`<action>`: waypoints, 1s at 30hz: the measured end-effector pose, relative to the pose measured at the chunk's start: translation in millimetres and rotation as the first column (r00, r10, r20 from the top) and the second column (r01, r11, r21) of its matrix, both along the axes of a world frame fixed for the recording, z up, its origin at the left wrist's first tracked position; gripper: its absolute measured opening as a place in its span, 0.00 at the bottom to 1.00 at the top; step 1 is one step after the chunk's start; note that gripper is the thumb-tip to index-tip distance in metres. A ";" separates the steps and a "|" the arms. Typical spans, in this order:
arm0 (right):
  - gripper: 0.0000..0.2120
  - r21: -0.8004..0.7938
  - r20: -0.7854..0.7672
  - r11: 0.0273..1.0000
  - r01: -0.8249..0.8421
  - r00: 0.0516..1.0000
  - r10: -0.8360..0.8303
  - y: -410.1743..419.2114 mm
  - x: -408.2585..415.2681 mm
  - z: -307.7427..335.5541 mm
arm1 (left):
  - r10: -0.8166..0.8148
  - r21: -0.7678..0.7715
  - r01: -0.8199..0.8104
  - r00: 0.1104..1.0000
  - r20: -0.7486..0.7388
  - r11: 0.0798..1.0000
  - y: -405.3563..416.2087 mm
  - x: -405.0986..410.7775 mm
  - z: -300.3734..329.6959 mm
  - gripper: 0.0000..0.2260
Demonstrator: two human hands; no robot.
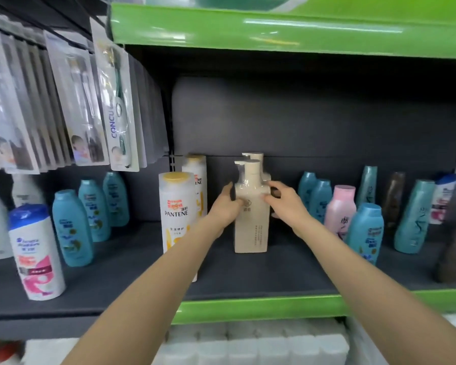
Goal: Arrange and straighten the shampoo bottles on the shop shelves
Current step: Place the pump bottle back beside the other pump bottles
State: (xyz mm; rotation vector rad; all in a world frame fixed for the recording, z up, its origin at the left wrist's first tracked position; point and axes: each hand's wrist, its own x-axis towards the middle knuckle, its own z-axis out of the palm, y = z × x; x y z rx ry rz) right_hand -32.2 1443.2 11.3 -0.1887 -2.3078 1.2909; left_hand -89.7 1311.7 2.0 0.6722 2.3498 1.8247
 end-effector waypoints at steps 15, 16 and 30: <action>0.21 0.285 -0.300 0.957 0.049 0.953 0.041 8.4 -5.1 24.9 | 0.080 -0.068 -0.105 0.949 -0.306 0.992 -2.3 3.9 -15.0 0.24; 0.22 0.287 -0.301 0.956 0.053 0.953 0.037 8.7 -3.4 25.9 | 0.091 -0.081 -0.126 0.934 -0.346 0.989 -0.9 6.8 -16.7 0.24; 0.18 0.075 -0.318 0.996 0.044 0.948 -0.018 19.6 18.4 29.1 | -0.010 -0.285 -0.140 0.884 -0.468 0.948 7.6 33.4 -22.4 0.25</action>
